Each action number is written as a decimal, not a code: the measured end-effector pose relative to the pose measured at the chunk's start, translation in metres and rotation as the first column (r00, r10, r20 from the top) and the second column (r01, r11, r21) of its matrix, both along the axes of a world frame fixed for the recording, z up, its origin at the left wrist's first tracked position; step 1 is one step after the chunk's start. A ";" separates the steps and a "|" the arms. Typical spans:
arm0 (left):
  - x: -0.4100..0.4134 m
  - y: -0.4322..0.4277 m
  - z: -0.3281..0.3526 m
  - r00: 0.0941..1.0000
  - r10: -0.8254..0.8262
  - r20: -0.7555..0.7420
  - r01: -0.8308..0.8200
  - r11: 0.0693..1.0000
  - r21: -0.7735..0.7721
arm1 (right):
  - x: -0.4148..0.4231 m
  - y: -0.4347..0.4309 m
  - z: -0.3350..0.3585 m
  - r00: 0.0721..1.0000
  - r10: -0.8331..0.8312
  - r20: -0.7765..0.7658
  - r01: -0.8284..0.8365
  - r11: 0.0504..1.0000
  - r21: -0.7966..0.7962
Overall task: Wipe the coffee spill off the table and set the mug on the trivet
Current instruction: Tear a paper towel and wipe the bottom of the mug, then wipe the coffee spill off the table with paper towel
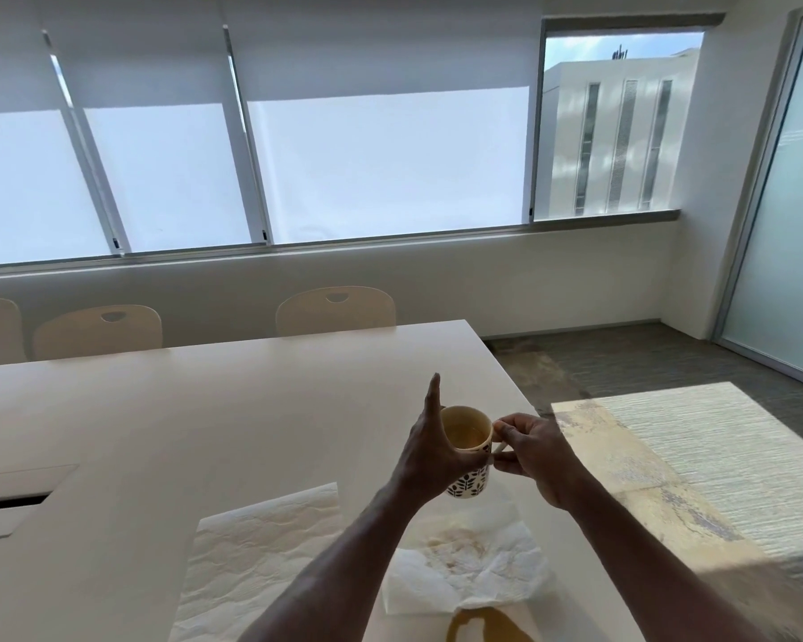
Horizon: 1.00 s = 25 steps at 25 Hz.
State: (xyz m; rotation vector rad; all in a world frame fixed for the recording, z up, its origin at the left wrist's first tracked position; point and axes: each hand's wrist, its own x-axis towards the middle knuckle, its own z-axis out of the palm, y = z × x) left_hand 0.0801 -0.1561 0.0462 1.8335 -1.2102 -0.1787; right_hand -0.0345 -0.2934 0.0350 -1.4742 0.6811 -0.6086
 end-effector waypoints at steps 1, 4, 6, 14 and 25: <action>0.003 -0.003 -0.004 1.000 -0.004 0.000 0.004 1.000 0.013 | 0.003 -0.003 -0.004 1.000 0.001 -0.007 -0.001 1.000 0.012; 0.010 -0.011 -0.015 1.000 -0.016 -0.003 0.016 0.999 0.039 | 0.010 -0.011 -0.019 1.000 0.010 -0.019 -0.009 0.999 0.042; 0.015 -0.017 -0.021 1.000 -0.022 -0.001 0.022 0.999 0.048 | 0.013 -0.016 -0.026 1.000 0.017 -0.020 -0.016 0.998 0.055; 0.030 -0.030 -0.043 0.999 -0.022 -0.039 0.025 0.998 0.063 | 0.023 -0.029 -0.044 0.999 0.026 -0.039 -0.023 0.996 0.081; 0.032 -0.034 -0.055 0.997 0.033 -0.076 -0.026 0.995 0.092 | 0.024 -0.027 -0.053 0.999 -0.002 -0.051 0.008 0.993 0.116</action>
